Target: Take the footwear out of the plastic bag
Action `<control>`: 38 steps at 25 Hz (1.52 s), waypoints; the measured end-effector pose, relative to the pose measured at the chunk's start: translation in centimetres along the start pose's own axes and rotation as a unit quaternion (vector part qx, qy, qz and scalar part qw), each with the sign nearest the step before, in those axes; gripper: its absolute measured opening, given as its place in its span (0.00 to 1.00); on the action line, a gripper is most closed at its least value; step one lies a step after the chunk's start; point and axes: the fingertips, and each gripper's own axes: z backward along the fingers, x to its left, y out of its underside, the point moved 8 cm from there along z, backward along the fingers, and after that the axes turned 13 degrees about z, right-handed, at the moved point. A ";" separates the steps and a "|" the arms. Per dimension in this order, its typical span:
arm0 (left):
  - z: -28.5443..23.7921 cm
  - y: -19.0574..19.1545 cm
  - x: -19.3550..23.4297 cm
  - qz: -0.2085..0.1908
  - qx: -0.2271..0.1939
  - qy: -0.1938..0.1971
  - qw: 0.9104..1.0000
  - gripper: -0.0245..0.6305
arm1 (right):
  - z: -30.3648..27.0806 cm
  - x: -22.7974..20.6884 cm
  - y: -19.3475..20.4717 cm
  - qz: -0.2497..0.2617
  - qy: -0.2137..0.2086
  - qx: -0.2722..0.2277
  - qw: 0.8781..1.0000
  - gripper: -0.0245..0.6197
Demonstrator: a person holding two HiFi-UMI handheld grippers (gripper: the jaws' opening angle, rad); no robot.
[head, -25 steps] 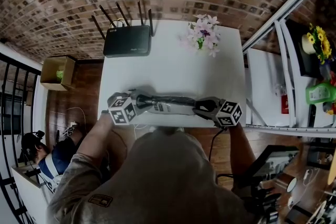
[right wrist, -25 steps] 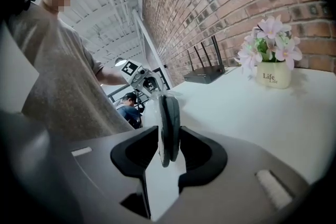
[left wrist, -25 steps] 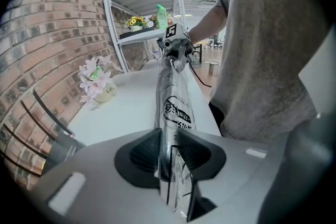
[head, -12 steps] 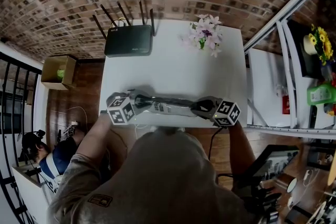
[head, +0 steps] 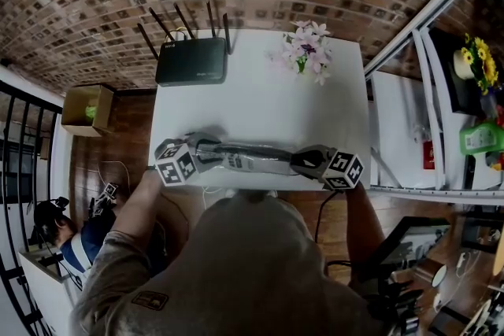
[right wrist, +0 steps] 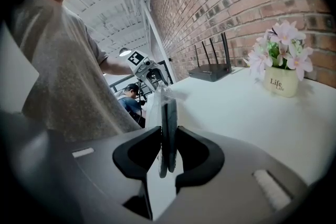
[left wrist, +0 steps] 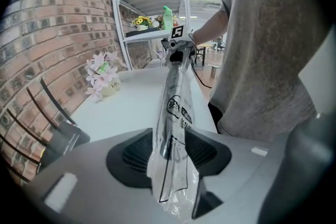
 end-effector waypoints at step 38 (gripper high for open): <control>-0.8 -1.1 -0.9 -0.032 0.006 0.008 0.999 0.11 | -3.7 1.6 -1.9 0.113 -0.038 0.096 0.988 0.27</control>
